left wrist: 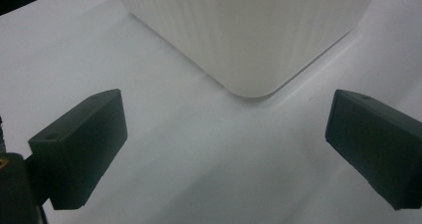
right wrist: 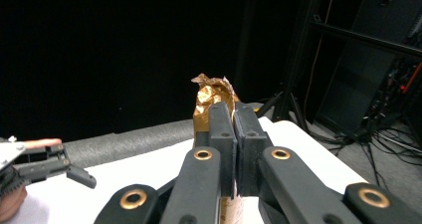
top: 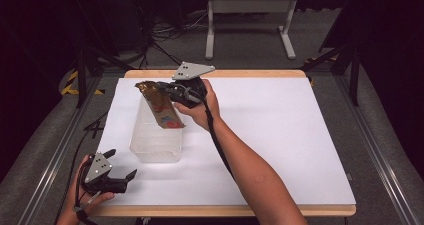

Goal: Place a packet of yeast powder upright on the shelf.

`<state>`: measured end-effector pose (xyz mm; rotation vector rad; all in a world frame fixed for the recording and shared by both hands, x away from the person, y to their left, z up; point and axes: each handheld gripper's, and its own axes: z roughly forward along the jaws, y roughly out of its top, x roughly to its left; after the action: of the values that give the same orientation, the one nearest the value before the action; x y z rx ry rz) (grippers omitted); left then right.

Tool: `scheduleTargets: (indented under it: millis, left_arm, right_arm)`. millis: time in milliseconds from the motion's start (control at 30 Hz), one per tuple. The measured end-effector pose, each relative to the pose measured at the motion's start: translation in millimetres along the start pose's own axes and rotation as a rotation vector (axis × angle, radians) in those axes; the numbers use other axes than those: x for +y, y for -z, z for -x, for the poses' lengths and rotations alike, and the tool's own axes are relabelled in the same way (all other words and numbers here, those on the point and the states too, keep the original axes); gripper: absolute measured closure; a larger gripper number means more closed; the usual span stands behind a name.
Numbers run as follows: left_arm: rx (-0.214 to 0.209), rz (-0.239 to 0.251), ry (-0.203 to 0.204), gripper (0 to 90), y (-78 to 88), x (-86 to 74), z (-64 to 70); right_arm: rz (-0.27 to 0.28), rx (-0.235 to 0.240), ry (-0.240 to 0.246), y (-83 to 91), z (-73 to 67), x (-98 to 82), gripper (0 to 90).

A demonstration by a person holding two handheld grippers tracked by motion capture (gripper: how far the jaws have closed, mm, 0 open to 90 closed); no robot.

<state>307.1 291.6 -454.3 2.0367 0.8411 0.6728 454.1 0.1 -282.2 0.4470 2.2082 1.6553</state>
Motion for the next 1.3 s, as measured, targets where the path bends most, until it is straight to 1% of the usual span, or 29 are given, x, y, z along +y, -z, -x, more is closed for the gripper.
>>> scheduleTargets:
  millis: [200,267,333,500,600,733,800,867,900,933,967,1300]
  left_arm:
    - [-0.003,-0.001,0.002,3.8,0.1,-1.2,-0.3]
    - [-0.005,0.001,0.002,3.8,0.4,-1.5,-0.9]
    - [-0.005,0.002,0.003,3.8,0.8,-1.6,-1.0]
    - [-0.003,0.002,0.006,3.8,1.2,-2.0,-0.7]
    - [-0.004,-0.002,0.000,3.8,0.8,-1.8,-0.3]
    - [-0.002,-0.005,0.000,3.8,0.6,-1.7,-0.3]
    - [-0.002,-0.006,0.000,3.8,0.6,-1.6,-0.3]
    - [0.000,-0.010,0.002,3.8,0.4,-1.6,0.2]
    - [0.001,-0.011,0.002,3.8,0.4,-1.5,0.4]
    - [0.000,-0.011,0.003,3.8,0.4,-1.6,0.4]
    - [0.000,-0.011,0.003,3.8,0.3,-1.6,0.4]
    - [0.000,-0.008,0.001,3.8,0.4,-1.6,0.5]
  right_arm:
    - [-0.011,0.018,0.010,-18.3,-5.6,-1.2,88.0]
    - [-0.008,0.025,0.003,-22.9,-6.6,-2.6,88.0]
    - [-0.002,0.035,-0.007,-26.2,-7.4,-5.0,88.0]
    - [-0.008,0.055,-0.005,-29.6,-10.8,-14.8,87.9]
    - [-0.018,0.068,-0.008,-28.5,-10.2,-23.7,87.8]
    - [-0.020,0.085,-0.036,-23.4,-6.2,-37.4,87.7]
    - [-0.031,0.088,-0.044,-22.0,-4.4,-43.7,87.6]
    - [-0.047,0.084,-0.038,-21.1,-4.0,-50.0,87.5]
    - [-0.038,0.087,-0.043,-19.3,-3.4,-52.1,87.5]
    - [-0.033,0.096,-0.054,-17.6,-2.3,-53.3,87.4]
    - [-0.032,0.089,-0.055,-16.3,-1.7,-54.2,87.4]
    - [-0.034,0.066,-0.047,-4.3,3.9,-62.1,87.2]
